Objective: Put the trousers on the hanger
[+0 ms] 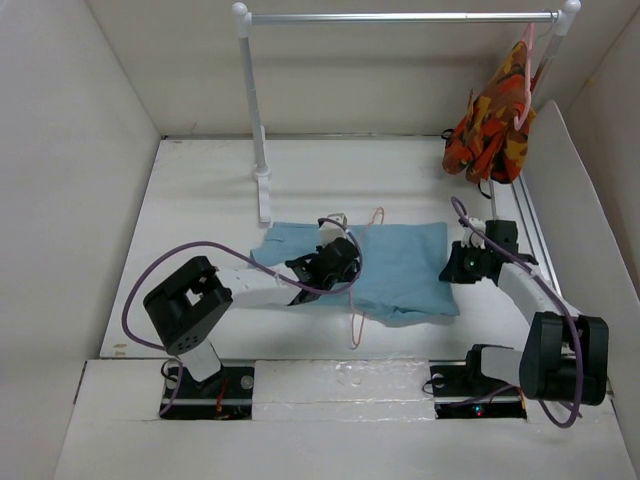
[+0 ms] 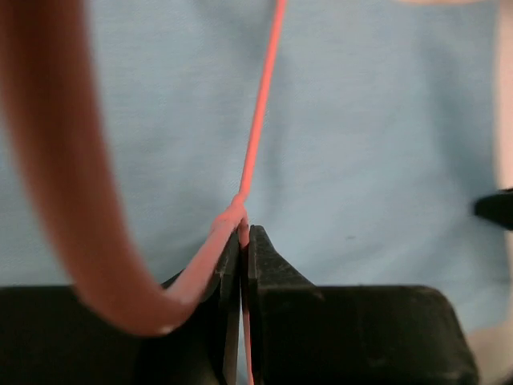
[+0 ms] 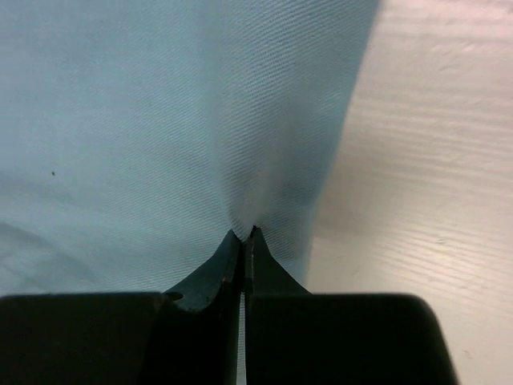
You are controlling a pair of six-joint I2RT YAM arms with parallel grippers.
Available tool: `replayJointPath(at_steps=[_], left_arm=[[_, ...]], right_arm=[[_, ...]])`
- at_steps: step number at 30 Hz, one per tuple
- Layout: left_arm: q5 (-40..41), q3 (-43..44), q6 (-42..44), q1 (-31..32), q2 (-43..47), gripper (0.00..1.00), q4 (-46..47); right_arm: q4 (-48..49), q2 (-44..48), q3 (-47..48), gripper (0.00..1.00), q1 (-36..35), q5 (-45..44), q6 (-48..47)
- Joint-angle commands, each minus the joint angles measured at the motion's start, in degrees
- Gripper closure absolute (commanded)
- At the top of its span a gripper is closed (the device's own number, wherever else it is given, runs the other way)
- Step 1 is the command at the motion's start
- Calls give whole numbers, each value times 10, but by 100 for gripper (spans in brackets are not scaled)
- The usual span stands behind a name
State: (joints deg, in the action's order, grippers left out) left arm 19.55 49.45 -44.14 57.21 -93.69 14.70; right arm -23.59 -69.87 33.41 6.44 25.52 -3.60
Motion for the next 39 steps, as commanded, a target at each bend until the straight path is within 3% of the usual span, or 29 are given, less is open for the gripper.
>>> replayJointPath(at_steps=[1,8,13,18,23,33,37,38,39], left_arm=[[58,-20,37,-15,-18,100,-111],[57,-16,41,-28,-5,100,-105],[80,34,18,-28,0,100,-146],[49,42,2,-23,47,100,-127],[89,89,-33,7,60,100,-145],[123,102,-60,25,57,100,-145],[145,122,-51,46,55,100,-146],[150,135,-51,46,54,100,-146],[166,142,-50,55,54,100,-165]], right_arm=[[18,10,47,100,16,-35,-12],[18,-8,52,100,30,-28,-26],[21,-31,54,100,49,-43,-40],[18,-44,61,100,49,-18,-50],[25,-31,38,100,44,-13,-52],[17,-18,9,100,19,-28,-43],[2,1,17,80,19,-34,-44],[-12,7,24,65,19,-30,-44],[-20,25,30,58,19,-25,-44]])
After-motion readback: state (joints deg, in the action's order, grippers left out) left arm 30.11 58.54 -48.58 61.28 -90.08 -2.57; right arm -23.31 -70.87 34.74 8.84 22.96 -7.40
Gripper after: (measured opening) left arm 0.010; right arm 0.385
